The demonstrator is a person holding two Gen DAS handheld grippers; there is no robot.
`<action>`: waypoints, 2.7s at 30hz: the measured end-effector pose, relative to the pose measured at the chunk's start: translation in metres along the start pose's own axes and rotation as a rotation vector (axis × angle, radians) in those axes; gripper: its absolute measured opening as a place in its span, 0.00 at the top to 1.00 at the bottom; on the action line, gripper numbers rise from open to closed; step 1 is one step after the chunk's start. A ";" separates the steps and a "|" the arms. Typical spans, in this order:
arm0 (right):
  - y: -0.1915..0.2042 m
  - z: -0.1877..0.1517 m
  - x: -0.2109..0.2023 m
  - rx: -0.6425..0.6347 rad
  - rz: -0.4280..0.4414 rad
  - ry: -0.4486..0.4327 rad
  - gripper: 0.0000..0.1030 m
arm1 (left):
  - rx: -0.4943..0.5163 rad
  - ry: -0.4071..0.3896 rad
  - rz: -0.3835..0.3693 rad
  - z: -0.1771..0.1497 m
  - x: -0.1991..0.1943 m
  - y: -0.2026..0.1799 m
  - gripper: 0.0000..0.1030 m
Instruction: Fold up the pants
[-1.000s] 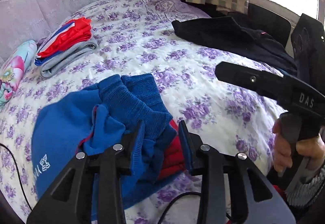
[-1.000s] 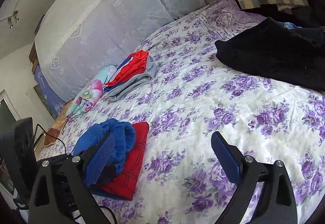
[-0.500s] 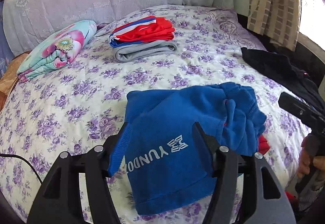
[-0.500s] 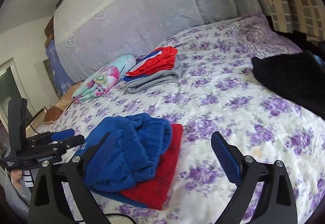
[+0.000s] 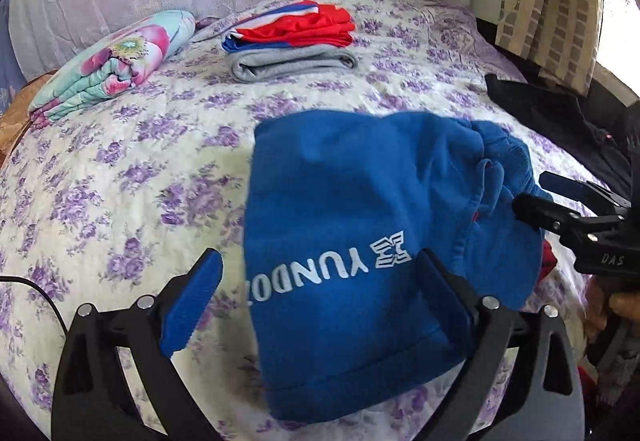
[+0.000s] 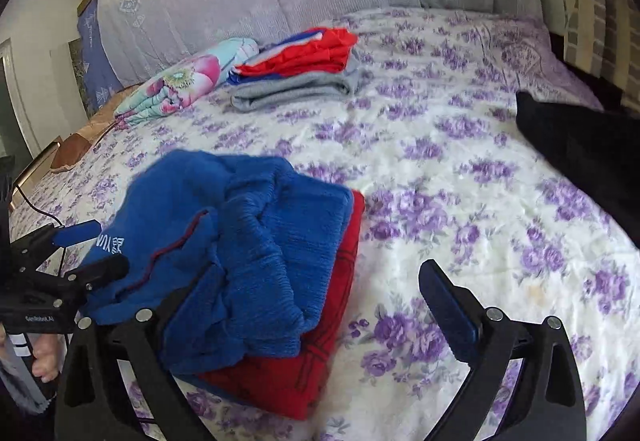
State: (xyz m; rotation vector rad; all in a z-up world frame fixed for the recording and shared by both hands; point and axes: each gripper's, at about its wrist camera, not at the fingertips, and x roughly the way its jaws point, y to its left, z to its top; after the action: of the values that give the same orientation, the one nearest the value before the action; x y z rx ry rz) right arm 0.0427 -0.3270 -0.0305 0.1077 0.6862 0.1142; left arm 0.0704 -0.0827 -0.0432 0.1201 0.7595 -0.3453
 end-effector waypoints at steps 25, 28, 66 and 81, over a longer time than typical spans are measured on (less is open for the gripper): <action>0.029 0.006 -0.025 -0.054 0.159 -0.081 0.06 | -0.008 0.000 0.225 0.025 0.027 0.024 0.04; 0.033 0.007 -0.019 -0.067 0.155 -0.070 0.06 | -0.001 -0.003 0.223 0.023 0.023 0.021 0.04; -0.034 -0.012 0.012 0.284 0.252 0.092 0.04 | -0.084 0.068 0.027 -0.016 -0.001 0.029 0.05; 0.014 -0.004 -0.034 0.050 0.221 -0.065 0.04 | -0.061 0.079 0.019 -0.040 -0.010 0.029 0.05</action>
State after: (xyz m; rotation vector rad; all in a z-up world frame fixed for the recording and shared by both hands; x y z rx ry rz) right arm 0.0134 -0.3175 -0.0102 0.2345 0.6111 0.3047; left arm 0.0476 -0.0435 -0.0659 0.0842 0.8456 -0.3006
